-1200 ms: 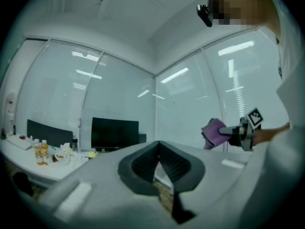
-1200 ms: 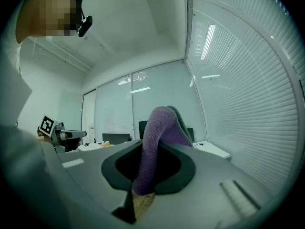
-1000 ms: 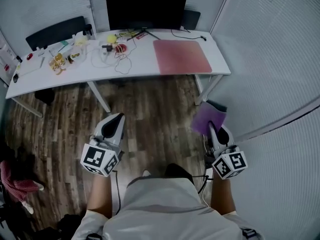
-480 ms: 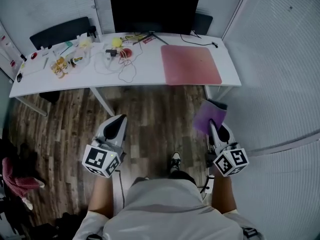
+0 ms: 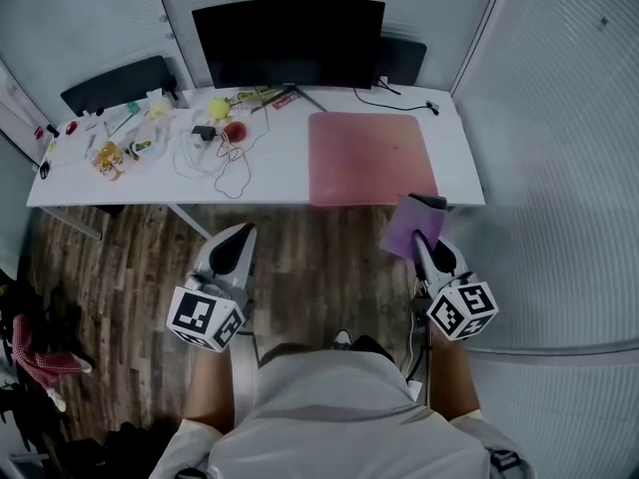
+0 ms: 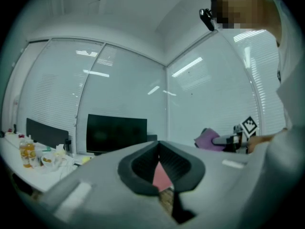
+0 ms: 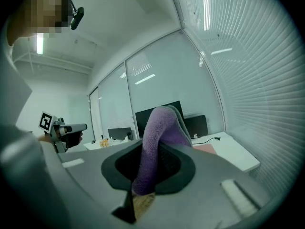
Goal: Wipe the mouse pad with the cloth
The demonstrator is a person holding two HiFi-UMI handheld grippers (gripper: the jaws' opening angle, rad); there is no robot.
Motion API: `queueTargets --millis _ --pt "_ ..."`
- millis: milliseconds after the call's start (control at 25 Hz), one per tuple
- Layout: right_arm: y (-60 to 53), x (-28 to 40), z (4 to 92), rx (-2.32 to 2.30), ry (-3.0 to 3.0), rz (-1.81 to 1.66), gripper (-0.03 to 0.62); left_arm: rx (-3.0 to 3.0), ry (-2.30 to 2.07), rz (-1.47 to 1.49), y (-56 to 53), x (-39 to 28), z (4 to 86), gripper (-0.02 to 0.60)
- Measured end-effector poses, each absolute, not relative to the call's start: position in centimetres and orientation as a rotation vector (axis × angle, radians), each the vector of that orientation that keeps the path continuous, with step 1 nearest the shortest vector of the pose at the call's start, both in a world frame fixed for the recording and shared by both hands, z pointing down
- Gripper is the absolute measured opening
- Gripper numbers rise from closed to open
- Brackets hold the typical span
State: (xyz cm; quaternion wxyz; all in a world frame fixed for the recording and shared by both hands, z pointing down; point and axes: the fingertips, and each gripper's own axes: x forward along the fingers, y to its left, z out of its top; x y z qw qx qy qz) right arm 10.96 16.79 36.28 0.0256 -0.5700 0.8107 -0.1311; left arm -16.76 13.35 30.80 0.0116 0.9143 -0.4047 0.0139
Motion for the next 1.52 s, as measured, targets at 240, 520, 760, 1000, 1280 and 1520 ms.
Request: queueTargets --millis 240,520,760,1000,1280,1520 --pt "12.7 15.8 36.3 -1.735 2.501 -0.399 0.051 2.844 -1.274 0.097 9.8 -12.0 31.4 0.002" --pt "7.5 16.9 39.1 -1.738 2.516 -0.48 0.051 2.841 -1.232 0.115 4.1 -9.8 33.1 0.003" --pt "-0.3 16.6 39.6 -1.794 2.526 -0.475 0.051 2.819 -1.212 0.077 -4.4 -10.4 34.6 0.002" --pt "-10.6 12.6 39.5 -1.812 2.603 -0.471 0.051 2.779 -1.222 0.045 -14.7 -13.9 35.2 0.002" --pt "-20.2 6.9 42.1 -1.788 2.708 -0.561 0.051 2.7 -1.168 0.06 -23.2 -17.3 38.1 0.002" --pt "-27.1 1.5 46.1 -1.653 2.866 -0.663 0.052 2.63 -1.166 0.093 -26.4 -18.8 41.0 0.002"
